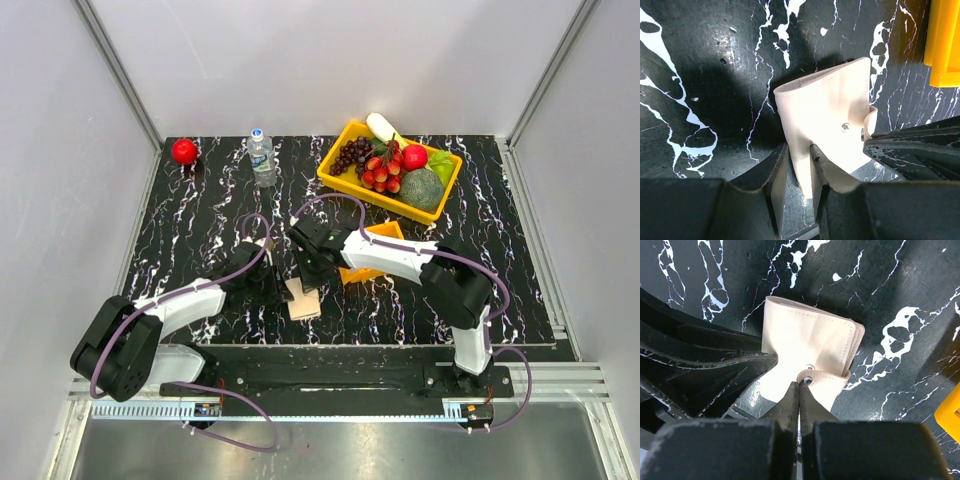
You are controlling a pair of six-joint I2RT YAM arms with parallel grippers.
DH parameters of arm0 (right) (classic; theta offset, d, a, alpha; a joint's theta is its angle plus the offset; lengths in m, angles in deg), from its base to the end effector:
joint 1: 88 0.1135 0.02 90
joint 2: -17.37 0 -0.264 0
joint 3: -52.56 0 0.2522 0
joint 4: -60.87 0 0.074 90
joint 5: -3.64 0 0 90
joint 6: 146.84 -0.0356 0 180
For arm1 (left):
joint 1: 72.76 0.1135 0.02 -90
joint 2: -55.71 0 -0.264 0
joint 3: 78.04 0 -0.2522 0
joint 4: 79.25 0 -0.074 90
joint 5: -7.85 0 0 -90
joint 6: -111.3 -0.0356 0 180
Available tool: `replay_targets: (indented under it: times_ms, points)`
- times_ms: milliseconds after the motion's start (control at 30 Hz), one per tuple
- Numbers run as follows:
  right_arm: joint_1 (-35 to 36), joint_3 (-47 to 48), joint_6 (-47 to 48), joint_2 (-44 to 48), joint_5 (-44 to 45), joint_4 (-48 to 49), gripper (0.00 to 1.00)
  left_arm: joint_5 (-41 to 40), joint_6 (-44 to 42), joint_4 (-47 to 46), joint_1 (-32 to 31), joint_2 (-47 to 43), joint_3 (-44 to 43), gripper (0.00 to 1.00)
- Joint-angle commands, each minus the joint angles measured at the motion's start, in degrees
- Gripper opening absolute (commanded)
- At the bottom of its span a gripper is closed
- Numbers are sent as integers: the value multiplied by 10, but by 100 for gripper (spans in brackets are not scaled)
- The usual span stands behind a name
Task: Put the credit cards into the card holder
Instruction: Close the card holder at the center of the board.
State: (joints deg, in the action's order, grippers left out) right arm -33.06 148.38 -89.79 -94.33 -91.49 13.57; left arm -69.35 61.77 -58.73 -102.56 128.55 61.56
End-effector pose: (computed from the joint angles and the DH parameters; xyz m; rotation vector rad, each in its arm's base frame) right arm 0.2327 0.3371 0.1921 -0.5660 2.7556 0.5561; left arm 0.1874 -0.1164 0.1437 -0.1466 2.6357 -0.7505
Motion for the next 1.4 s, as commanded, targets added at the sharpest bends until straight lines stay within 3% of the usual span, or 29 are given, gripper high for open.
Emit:
replay_targets:
  times_ms: [0,467,967,1367]
  points:
    - [-4,10,-11,3,-12,16,0,-7,-7,-13,-3,-5,-18,27]
    - [-4,2,-12,-29,-31,25,0,-7,-4,-15,-2,-7,-21,27]
    - [-11,-27,-27,-40,14,17,0,-7,-4,-16,-3,-9,-17,27]
    - [-42,-88,-33,-25,-30,67,0,-12,-5,-11,-3,-13,-16,27]
